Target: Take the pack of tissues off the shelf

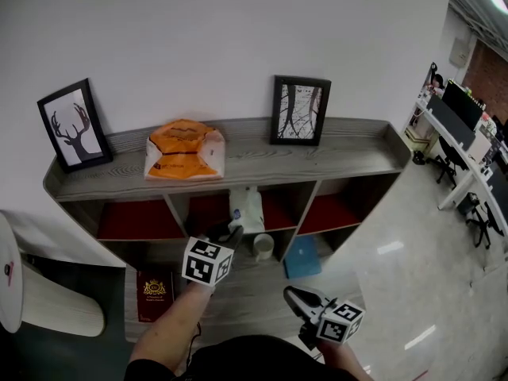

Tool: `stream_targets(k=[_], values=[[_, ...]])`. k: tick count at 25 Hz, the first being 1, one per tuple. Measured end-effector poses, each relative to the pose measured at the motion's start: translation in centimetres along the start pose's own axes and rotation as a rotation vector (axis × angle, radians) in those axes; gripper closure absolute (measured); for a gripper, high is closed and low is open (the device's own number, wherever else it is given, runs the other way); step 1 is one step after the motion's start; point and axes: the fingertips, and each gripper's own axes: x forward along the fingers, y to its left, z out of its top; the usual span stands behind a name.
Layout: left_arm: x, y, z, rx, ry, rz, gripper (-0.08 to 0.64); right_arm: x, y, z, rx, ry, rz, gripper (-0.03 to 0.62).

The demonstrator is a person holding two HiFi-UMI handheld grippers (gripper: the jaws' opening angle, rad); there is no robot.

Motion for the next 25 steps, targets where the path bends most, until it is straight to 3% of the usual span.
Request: stream_targets(k=[8, 25], values=[[-0.5, -0.6, 0.6, 0.008, -0.022, -0.007, 0.496, -0.7, -0.4, -0.3, 0.012, 0.004, -0.015, 0.574], [-9.3, -2.1, 3.4, -0.014, -0.178, -0.046, 0.515, 1.2, 2.6, -1.3, -0.009, 0.040, 0.039, 0.574]])
